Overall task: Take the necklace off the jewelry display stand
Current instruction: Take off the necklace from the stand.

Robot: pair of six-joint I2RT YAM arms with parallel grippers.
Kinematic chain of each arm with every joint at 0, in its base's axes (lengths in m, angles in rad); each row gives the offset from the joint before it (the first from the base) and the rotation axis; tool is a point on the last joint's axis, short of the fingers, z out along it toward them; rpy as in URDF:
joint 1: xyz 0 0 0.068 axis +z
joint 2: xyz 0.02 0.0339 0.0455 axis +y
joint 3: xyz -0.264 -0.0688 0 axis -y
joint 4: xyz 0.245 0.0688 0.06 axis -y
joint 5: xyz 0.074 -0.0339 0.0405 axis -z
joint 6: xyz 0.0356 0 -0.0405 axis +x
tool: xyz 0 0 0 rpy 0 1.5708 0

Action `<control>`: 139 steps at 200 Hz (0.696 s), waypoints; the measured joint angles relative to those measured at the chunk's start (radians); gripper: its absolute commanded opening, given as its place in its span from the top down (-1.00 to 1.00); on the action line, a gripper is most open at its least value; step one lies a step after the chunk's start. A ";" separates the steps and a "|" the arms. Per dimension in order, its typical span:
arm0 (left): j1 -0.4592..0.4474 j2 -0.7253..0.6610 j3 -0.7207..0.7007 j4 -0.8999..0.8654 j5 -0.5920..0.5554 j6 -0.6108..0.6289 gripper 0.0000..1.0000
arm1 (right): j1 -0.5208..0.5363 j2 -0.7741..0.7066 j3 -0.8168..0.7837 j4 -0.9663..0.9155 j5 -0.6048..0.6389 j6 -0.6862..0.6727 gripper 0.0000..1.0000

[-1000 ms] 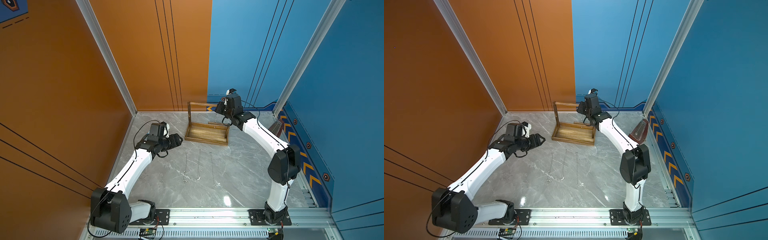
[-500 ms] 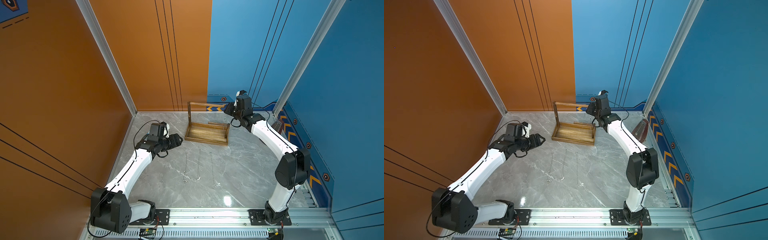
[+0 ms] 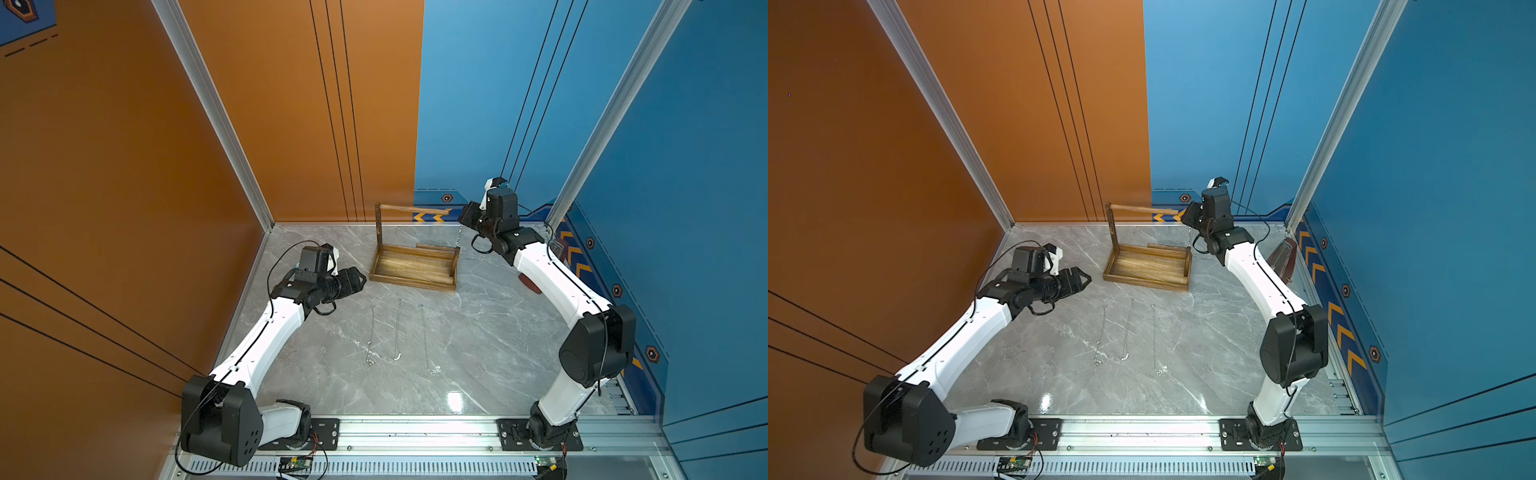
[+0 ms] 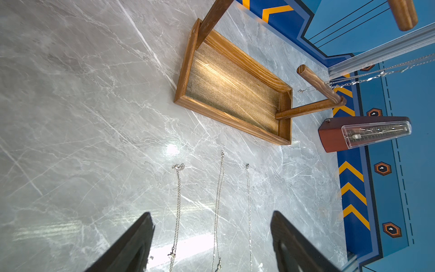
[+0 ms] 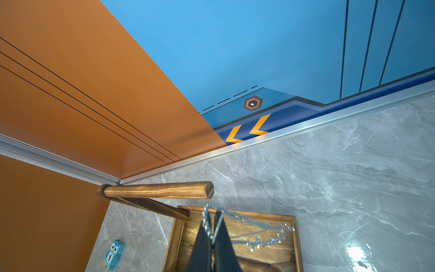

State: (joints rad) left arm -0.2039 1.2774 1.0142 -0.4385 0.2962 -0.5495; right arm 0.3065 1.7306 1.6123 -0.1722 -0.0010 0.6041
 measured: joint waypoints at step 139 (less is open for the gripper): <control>-0.007 0.001 -0.009 0.000 -0.001 0.003 -0.92 | 0.002 -0.156 0.000 -0.019 -0.003 -0.013 1.00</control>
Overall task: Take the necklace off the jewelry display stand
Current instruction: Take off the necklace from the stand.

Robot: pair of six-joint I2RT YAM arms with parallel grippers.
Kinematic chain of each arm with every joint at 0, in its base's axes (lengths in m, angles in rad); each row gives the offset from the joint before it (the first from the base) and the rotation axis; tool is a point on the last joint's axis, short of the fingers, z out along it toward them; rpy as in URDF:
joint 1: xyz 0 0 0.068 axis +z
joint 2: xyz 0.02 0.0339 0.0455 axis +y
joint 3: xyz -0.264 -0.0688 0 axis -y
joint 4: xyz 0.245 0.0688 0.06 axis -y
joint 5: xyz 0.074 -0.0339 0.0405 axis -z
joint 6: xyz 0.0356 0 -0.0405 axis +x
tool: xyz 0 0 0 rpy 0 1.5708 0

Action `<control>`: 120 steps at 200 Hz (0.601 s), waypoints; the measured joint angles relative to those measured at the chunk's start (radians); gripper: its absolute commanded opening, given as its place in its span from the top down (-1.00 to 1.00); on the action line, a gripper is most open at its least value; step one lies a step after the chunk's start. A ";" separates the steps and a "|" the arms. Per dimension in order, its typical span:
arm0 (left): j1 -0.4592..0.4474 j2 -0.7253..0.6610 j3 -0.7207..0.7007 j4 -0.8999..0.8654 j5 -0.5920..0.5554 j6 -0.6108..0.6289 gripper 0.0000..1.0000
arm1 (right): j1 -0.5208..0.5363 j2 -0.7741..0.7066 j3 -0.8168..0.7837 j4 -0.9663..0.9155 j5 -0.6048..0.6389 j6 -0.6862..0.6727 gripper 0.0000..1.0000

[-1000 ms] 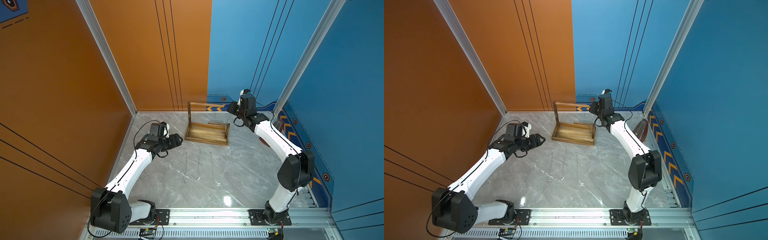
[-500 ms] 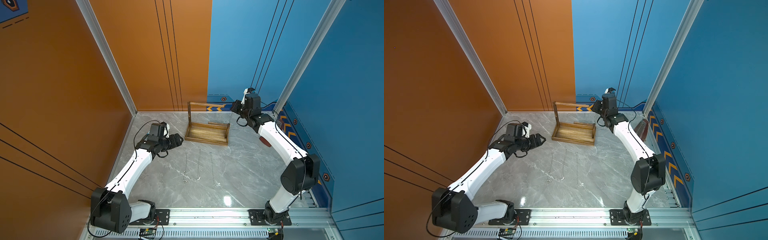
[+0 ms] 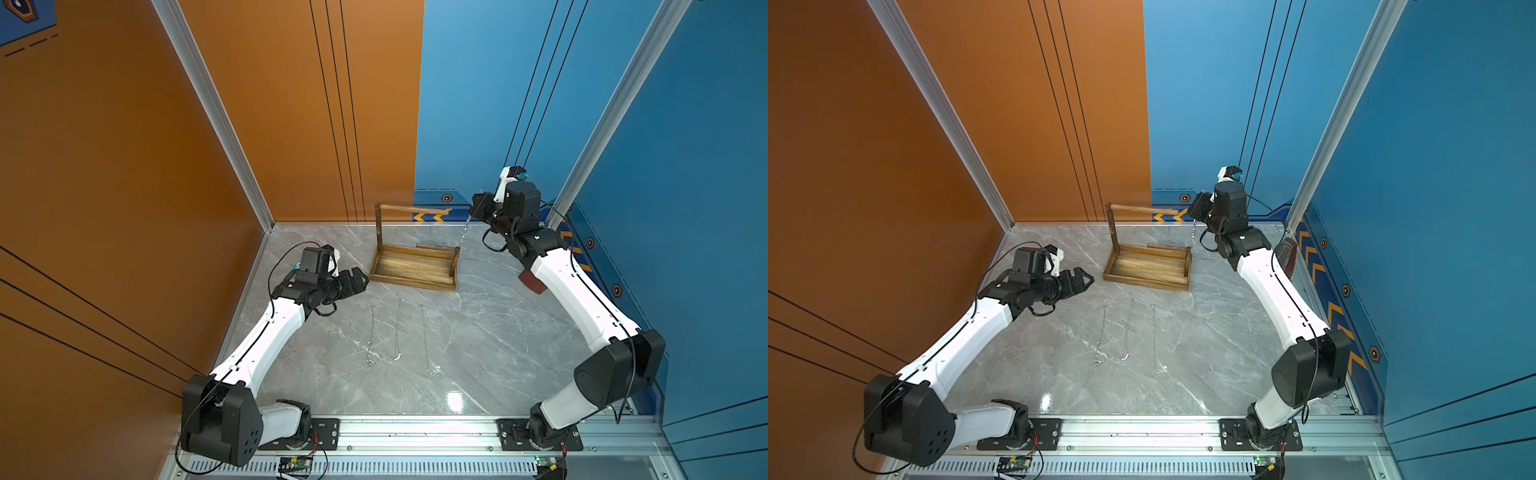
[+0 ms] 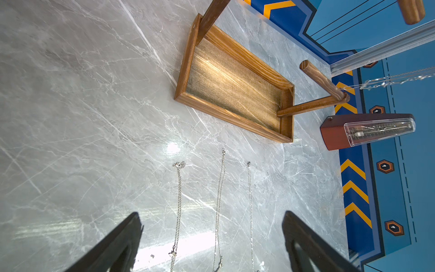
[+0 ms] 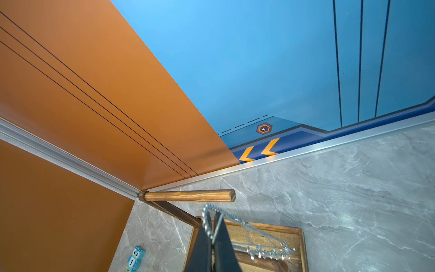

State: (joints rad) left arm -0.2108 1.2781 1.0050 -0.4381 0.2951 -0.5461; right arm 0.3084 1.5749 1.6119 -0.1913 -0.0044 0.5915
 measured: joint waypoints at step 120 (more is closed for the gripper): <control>-0.029 -0.065 -0.027 0.032 -0.007 0.009 -0.97 | 0.053 -0.262 -0.098 -0.084 -0.033 -0.047 1.00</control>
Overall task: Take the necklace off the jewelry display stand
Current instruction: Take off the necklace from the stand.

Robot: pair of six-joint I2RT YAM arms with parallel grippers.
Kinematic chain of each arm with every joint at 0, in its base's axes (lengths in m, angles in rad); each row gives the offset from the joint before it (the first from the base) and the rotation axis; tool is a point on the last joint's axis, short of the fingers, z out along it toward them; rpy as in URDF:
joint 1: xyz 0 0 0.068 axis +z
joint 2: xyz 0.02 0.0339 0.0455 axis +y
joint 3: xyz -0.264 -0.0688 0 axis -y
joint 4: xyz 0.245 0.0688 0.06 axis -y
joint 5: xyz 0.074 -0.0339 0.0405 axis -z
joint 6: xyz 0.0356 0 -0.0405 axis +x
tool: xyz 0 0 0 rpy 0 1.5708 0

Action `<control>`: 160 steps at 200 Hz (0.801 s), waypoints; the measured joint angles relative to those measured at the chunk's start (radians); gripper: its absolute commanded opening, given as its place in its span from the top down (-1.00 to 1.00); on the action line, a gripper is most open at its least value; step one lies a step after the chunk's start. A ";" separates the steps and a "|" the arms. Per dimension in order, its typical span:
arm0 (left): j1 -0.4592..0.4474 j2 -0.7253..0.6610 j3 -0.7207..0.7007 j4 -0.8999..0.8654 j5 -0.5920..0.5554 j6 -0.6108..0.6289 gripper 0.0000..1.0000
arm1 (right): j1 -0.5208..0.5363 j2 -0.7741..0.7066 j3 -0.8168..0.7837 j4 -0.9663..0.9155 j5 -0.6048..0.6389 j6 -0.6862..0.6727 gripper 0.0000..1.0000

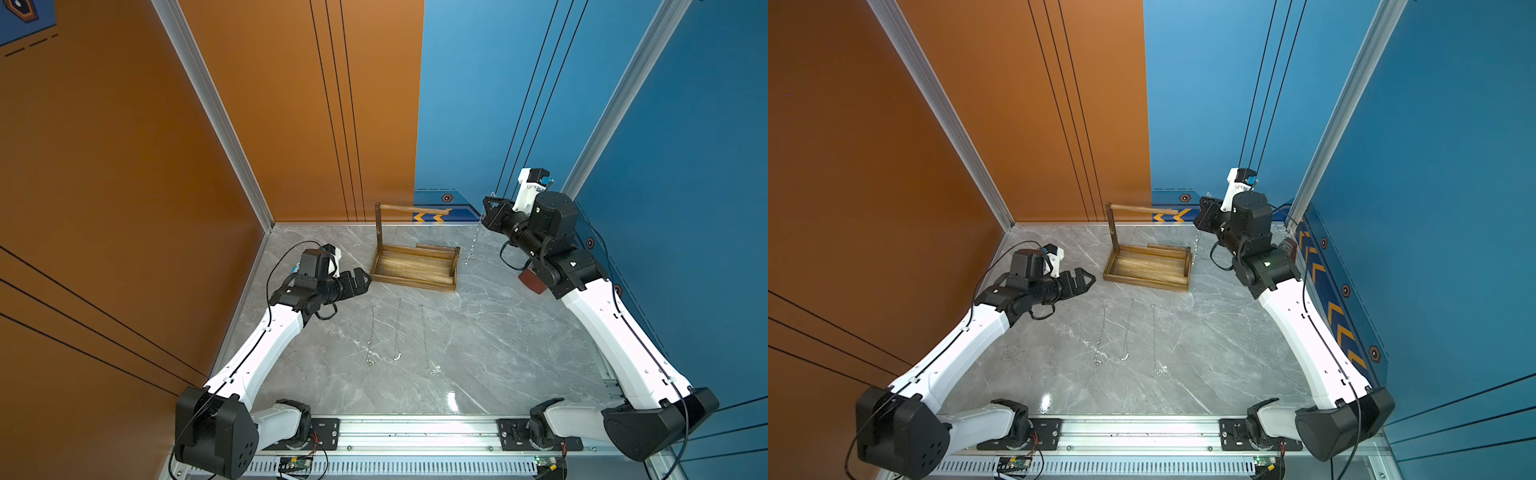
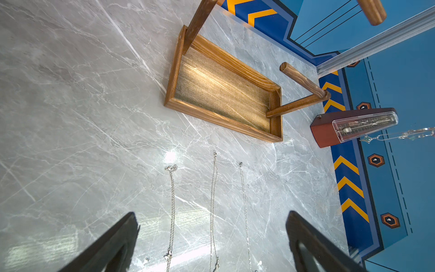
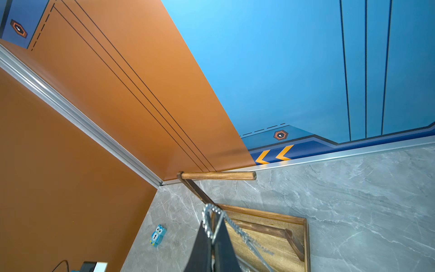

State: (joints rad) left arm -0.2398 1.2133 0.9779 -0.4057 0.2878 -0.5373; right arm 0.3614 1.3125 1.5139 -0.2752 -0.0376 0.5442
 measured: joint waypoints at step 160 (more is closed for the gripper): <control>-0.062 -0.235 -0.146 0.163 -0.121 0.056 -0.97 | 0.240 -0.177 -0.168 -0.165 -0.101 -0.074 1.00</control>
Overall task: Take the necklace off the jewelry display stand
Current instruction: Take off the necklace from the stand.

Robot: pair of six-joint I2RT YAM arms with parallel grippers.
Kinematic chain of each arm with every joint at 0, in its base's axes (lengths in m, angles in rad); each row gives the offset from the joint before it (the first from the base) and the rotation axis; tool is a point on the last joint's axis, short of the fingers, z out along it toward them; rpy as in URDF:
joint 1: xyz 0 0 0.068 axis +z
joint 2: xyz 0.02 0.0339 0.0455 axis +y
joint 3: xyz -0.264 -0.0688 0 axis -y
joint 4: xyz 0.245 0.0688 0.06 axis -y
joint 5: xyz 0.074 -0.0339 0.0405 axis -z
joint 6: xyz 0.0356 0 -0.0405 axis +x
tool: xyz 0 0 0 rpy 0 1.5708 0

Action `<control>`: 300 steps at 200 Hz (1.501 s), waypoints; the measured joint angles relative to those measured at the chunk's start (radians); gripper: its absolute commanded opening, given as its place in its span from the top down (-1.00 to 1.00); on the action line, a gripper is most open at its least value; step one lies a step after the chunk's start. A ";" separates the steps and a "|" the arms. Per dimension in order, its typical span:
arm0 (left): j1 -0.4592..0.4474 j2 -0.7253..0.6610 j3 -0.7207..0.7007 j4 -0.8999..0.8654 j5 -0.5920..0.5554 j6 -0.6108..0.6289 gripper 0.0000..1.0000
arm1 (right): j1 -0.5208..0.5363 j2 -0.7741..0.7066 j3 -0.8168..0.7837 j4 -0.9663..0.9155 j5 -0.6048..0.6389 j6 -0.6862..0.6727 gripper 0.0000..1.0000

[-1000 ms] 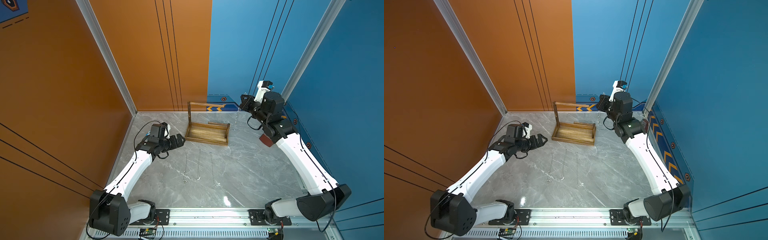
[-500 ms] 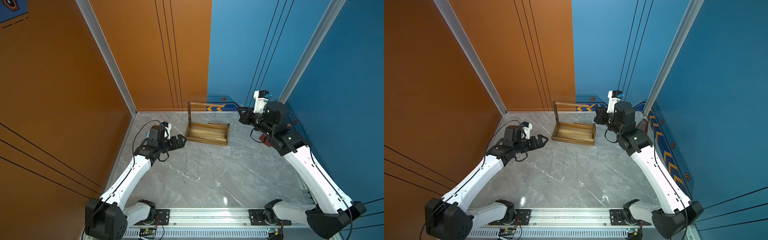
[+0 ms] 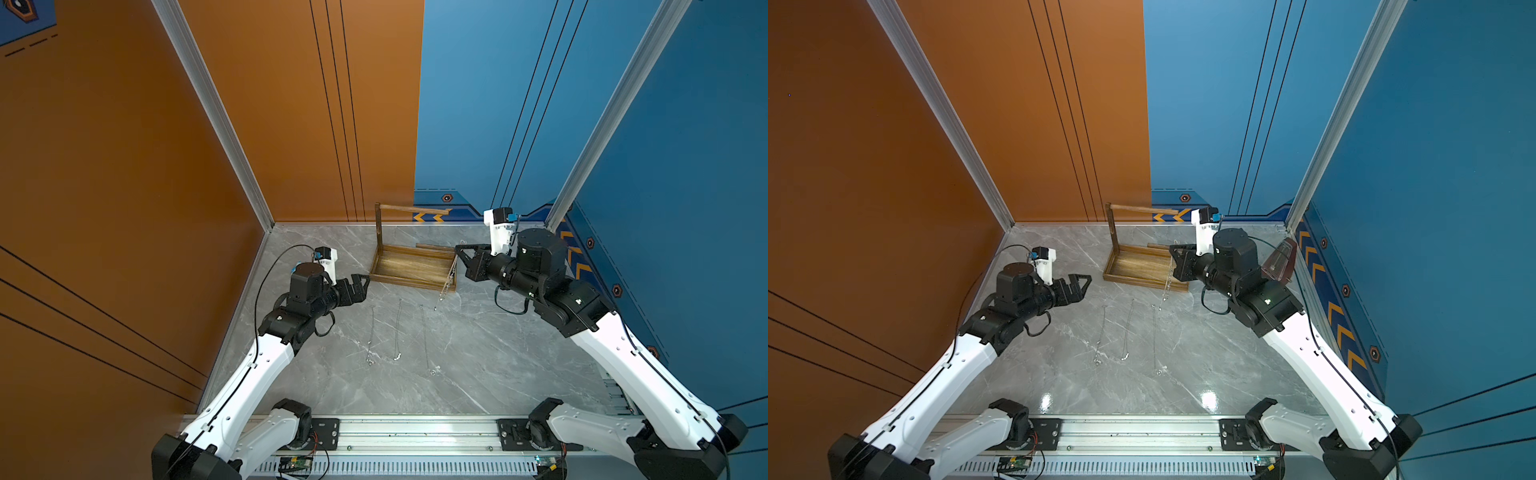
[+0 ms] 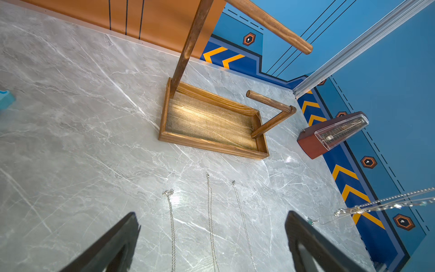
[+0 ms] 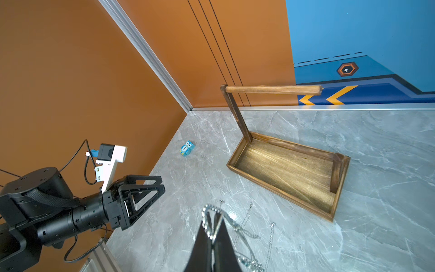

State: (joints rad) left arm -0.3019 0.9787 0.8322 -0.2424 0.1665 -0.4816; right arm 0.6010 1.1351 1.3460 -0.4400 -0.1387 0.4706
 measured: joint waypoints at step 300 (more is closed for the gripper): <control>-0.524 0.333 0.143 0.299 0.444 0.223 -0.97 | 0.152 -0.310 -0.217 -0.161 -0.019 -0.010 1.00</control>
State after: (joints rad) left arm -0.8257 1.3117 0.9749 0.0570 0.6109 -0.2588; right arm 0.7528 0.8253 1.1290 -0.6010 -0.1577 0.4606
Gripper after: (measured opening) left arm 0.985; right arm 0.054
